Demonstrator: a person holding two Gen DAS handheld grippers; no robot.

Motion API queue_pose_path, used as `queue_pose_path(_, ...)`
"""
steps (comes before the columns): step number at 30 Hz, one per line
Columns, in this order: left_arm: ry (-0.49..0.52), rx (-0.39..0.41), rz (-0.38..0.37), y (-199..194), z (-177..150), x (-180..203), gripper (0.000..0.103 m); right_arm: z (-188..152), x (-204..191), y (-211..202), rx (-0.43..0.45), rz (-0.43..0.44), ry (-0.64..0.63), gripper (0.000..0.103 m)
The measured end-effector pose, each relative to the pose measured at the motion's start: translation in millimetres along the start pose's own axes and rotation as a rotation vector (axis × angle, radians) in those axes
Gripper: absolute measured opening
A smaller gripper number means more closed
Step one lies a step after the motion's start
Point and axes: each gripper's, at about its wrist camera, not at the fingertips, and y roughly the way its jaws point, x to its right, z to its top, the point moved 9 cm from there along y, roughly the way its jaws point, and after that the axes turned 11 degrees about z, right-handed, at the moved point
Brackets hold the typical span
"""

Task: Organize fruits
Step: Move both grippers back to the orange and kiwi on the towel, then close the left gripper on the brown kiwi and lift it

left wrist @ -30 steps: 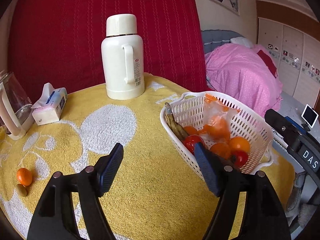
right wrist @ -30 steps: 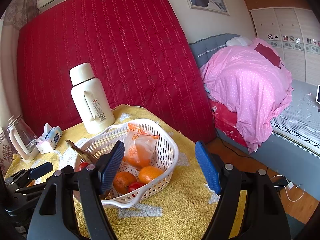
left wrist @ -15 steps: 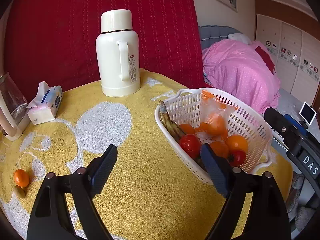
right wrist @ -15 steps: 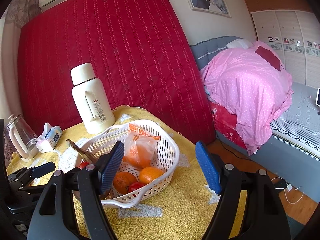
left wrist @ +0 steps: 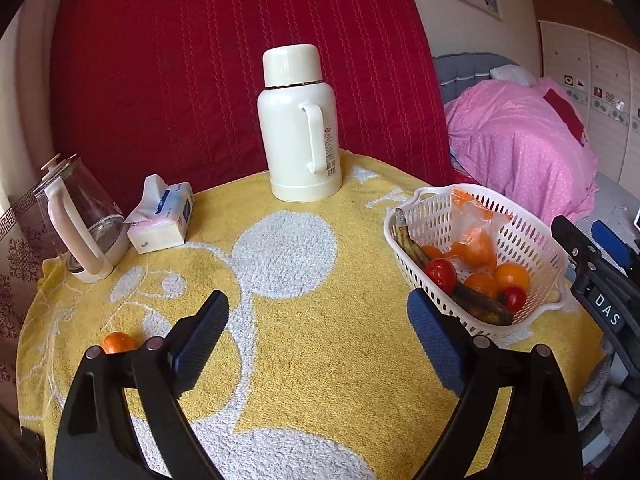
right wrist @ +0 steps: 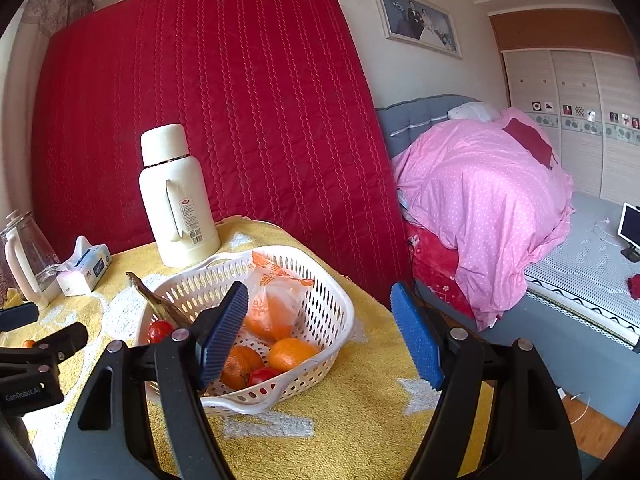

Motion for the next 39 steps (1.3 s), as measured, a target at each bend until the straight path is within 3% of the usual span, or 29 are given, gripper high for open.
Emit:
queue_pose_path(11, -0.052, 0.003, 0.068, -16, -17, -56, 0.09, 7, -23, -8, 0.022, -0.01, -0.087, 0.077)
queue_pose_path(12, -0.056, -0.001, 0.074, -16, -19, -60, 0.09, 7, -27, -8, 0.016, 0.006, -0.088, 0.086)
queue_pose_path(13, -0.062, -0.005, 0.078, -16, -20, -64, 0.09, 7, -33, -9, 0.011, 0.028, -0.09, 0.089)
queue_pose_path(21, -0.125, -0.035, 0.13, -10, -32, -104, 0.09, 3, -104, -10, -0.057, 0.211, -0.19, 0.089)
queue_pose_path(31, -0.267, -0.092, 0.254, 4, -57, -192, 0.09, -10, -155, 1, -0.126, 0.323, -0.201, 0.089)
queue_pose_path(39, -0.355, -0.174, 0.228, 26, -80, -223, 0.07, -37, -173, 5, -0.169, 0.35, -0.262, 0.089)
